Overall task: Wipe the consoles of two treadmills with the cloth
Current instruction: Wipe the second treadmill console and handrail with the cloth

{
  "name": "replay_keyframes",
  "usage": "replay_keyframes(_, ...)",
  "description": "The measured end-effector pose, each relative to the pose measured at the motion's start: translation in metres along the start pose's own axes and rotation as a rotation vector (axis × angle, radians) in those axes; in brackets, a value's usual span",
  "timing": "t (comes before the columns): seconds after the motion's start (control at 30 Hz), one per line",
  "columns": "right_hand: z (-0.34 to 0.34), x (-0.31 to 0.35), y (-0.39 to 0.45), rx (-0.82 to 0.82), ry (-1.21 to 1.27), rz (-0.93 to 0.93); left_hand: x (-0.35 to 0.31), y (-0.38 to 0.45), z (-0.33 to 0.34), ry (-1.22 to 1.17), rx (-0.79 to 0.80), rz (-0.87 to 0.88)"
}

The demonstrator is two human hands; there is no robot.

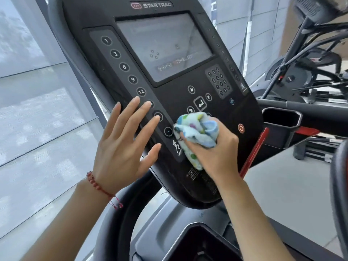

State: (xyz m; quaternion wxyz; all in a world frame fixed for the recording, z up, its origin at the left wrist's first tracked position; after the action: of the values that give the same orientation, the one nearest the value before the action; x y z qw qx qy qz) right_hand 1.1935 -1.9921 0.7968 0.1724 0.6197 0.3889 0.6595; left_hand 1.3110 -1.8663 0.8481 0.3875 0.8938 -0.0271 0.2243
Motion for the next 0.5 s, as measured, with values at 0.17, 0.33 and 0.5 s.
replay_keyframes(0.17, 0.003, 0.001, -0.017, 0.040, 0.040, -0.038, -0.009, -0.004, 0.005, -0.010, 0.005, 0.016)
replay_keyframes(0.33, -0.026, -0.036, 0.011, -0.109, -0.045, 0.170, -0.010, -0.003, 0.003, -0.013, 0.007, 0.005)
replay_keyframes(0.5, -0.029, -0.035, 0.003, -0.133, -0.105, 0.169, -0.022, -0.003, 0.004, -0.016, 0.017, -0.005)
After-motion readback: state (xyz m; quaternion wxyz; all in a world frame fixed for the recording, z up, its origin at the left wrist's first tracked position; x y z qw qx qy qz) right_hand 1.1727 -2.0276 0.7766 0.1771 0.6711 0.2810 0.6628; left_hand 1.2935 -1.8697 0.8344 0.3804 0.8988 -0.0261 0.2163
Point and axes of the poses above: each hand's wrist, its own y-axis towards the middle knuckle, its own z-axis out of the palm, x = y × z, the point moved 6 cm from there along y, towards the middle knuckle, and after that the axes turned 6 degrees about x, right-handed, at the moved point
